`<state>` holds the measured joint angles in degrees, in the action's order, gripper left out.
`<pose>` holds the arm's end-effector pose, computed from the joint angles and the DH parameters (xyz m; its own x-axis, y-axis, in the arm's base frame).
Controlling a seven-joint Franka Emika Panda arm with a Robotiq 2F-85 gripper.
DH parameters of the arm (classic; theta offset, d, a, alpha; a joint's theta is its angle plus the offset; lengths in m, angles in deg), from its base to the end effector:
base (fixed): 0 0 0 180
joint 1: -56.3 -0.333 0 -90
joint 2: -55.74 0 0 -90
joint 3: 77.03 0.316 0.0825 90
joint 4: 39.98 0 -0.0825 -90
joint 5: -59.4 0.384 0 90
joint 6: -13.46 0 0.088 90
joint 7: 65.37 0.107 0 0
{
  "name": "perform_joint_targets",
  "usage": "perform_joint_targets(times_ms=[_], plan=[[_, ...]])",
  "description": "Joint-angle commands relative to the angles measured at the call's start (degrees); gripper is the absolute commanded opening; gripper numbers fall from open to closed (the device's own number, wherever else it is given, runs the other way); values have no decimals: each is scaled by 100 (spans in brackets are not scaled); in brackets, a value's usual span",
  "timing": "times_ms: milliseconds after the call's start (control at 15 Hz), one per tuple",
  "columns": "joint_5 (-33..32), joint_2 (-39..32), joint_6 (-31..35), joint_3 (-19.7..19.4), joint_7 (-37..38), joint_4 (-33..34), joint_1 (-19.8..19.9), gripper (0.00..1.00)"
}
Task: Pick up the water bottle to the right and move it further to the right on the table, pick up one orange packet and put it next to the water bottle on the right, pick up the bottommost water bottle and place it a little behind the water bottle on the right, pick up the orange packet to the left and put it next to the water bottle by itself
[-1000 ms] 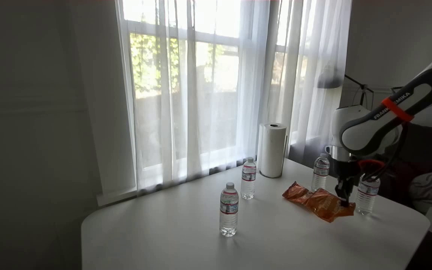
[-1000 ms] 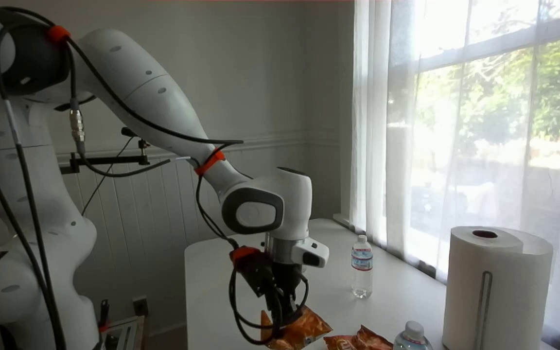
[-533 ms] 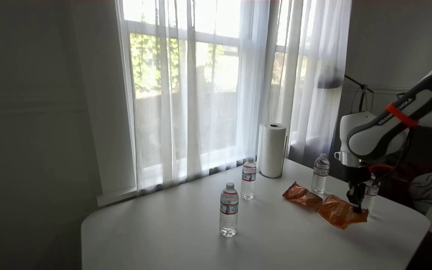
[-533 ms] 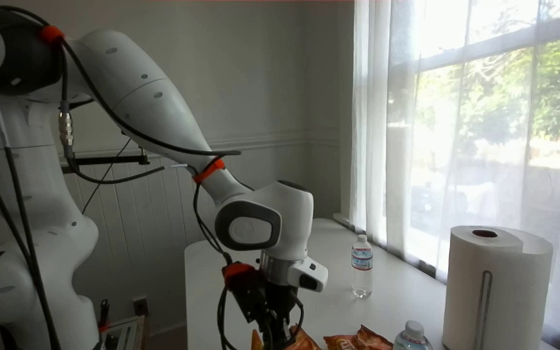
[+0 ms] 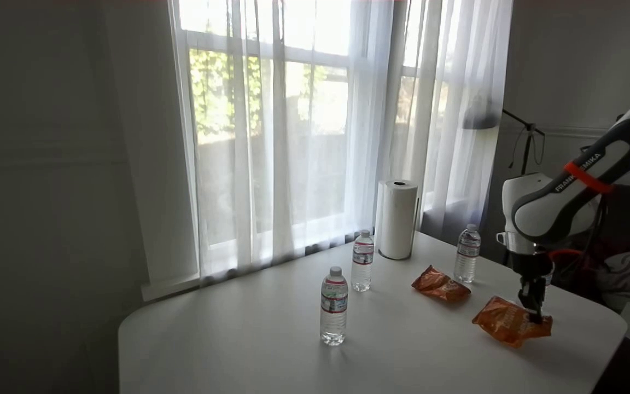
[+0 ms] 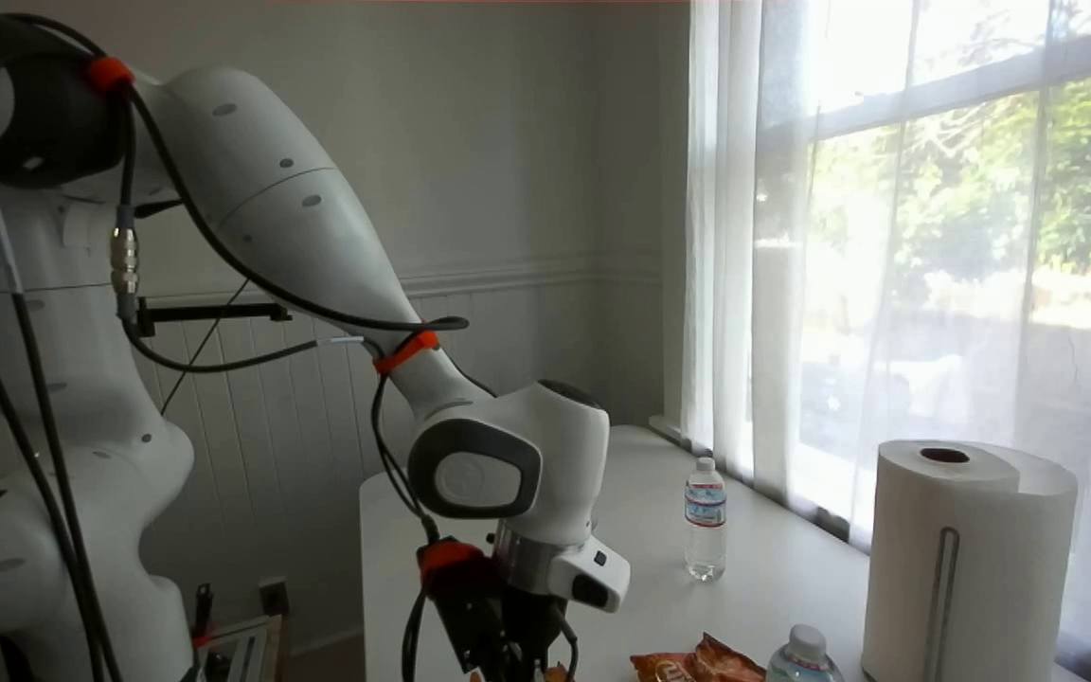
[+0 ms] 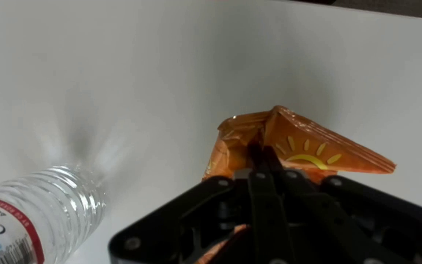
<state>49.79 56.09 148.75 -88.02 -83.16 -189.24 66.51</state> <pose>0.3815 -0.1501 0.2386 0.9643 0.0706 -0.2551 0.0749 -0.9972 0.0075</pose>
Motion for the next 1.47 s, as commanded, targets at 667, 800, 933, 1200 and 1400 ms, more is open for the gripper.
perform_joint_targets(times_ms=[667,800,933,1200,1400], plan=[[-320,306,154,-45,21,-233,69,82],[-348,518,119,-30,87,-308,55,96],[-438,788,41,-16,198,-365,54,100],[-560,1490,-273,44,421,-428,67,100],[-667,2056,-668,107,633,-406,113,100]])
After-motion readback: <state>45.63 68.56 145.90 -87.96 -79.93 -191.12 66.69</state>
